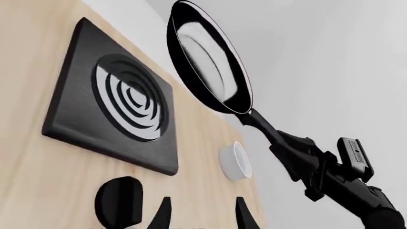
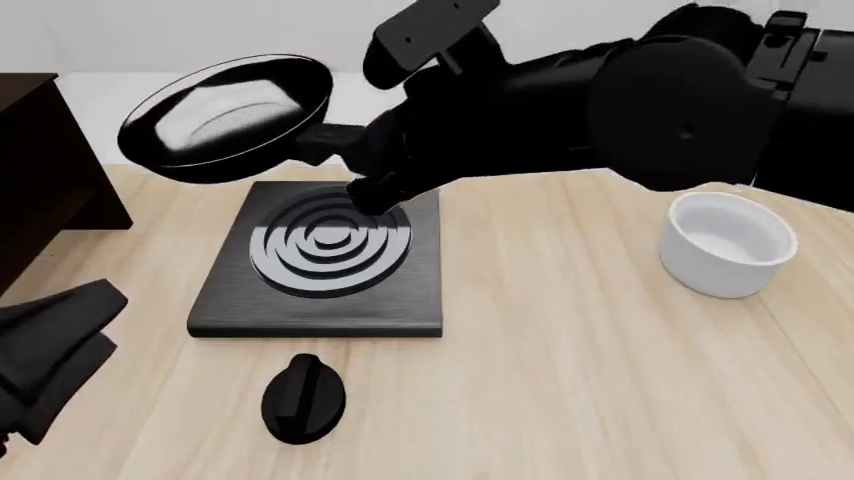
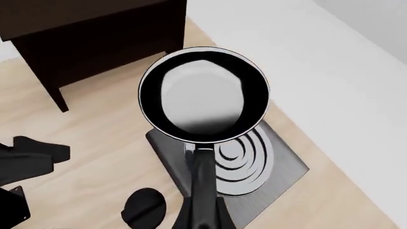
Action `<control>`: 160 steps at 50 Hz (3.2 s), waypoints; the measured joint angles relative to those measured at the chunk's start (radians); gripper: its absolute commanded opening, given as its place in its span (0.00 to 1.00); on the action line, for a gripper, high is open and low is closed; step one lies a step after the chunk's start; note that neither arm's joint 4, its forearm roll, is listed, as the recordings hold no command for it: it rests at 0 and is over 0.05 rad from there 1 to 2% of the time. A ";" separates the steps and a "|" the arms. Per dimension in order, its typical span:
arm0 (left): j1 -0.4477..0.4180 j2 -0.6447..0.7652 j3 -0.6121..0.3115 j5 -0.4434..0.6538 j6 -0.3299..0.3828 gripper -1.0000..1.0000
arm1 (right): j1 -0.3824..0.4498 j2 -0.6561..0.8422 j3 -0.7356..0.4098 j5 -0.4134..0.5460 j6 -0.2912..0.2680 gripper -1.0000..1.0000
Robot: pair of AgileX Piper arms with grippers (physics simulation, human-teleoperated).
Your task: Put the frying pan on the cabinet shelf.
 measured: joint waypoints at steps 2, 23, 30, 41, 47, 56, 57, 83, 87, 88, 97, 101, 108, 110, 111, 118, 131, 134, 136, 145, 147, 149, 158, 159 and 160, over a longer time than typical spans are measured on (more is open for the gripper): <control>-0.001 -0.005 0.000 0.003 -0.011 1.00 | 0.011 0.007 0.000 -0.007 -0.003 0.00; -0.019 -0.080 0.015 0.017 -0.148 1.00 | 0.096 0.058 -0.005 -0.072 -0.049 0.00; -0.026 -0.093 0.019 0.015 -0.175 1.00 | 0.116 0.079 -0.013 -0.089 -0.050 0.00; -0.030 -0.119 0.006 0.022 -0.221 1.00 | 0.147 0.122 -0.027 -0.123 -0.045 0.00; -0.028 -0.131 0.010 0.018 -0.243 1.00 | 0.160 0.143 -0.032 -0.140 -0.045 0.00; -0.029 -0.141 0.013 0.013 -0.266 1.00 | 0.176 0.169 -0.033 -0.167 -0.044 0.00; -0.029 -0.142 0.013 0.013 -0.268 1.00 | 0.179 0.172 -0.034 -0.170 -0.045 0.00; -0.016 -0.154 0.017 0.007 -0.311 1.00 | 0.248 0.224 -0.048 -0.206 -0.050 0.00; -0.014 -0.157 0.013 0.009 -0.317 1.00 | 0.255 0.225 -0.044 -0.212 -0.053 0.00; -0.013 -0.157 0.012 0.009 -0.318 1.00 | 0.256 0.225 -0.042 -0.214 -0.054 0.00; -0.006 -0.159 0.013 0.008 -0.325 1.00 | 0.267 0.223 -0.023 -0.233 -0.058 0.00; 0.000 -0.159 0.016 0.006 -0.327 1.00 | 0.266 0.216 -0.016 -0.239 -0.057 0.00; 0.008 -0.159 0.019 0.005 -0.329 1.00 | 0.266 0.200 0.002 -0.251 -0.056 0.00; 0.010 -0.159 0.021 0.004 -0.330 1.00 | 0.266 0.195 0.009 -0.256 -0.057 0.00; 0.011 -0.159 0.022 0.003 -0.330 1.00 | 0.266 0.193 0.013 -0.258 -0.057 0.00; 0.012 -0.156 0.027 -0.003 -0.331 1.00 | 0.271 0.178 0.032 -0.269 -0.055 0.00; 0.010 -0.155 0.035 -0.008 -0.334 1.00 | 0.288 0.169 0.047 -0.282 -0.047 0.00; 0.009 -0.156 0.038 -0.011 -0.340 1.00 | 0.293 0.171 0.048 -0.284 -0.045 0.00; 0.008 -0.156 0.039 -0.012 -0.341 1.00 | 0.296 0.172 0.049 -0.285 -0.043 0.00; 0.008 -0.155 0.042 -0.013 -0.340 1.00 | 0.310 0.176 0.045 -0.286 -0.036 0.00; 0.008 -0.154 0.043 -0.014 -0.341 1.00 | 0.313 0.177 0.044 -0.287 -0.035 0.00; 0.007 -0.154 0.045 -0.015 -0.341 1.00 | 0.316 0.178 0.043 -0.288 -0.033 0.00; 0.006 -0.153 0.054 -0.021 -0.343 1.00 | 0.334 0.187 0.038 -0.287 -0.023 0.00; 0.006 -0.153 0.055 -0.022 -0.343 1.00 | 0.336 0.188 0.037 -0.287 -0.022 0.00; 0.005 -0.152 0.056 -0.022 -0.343 1.00 | 0.339 0.189 0.035 -0.287 -0.022 0.00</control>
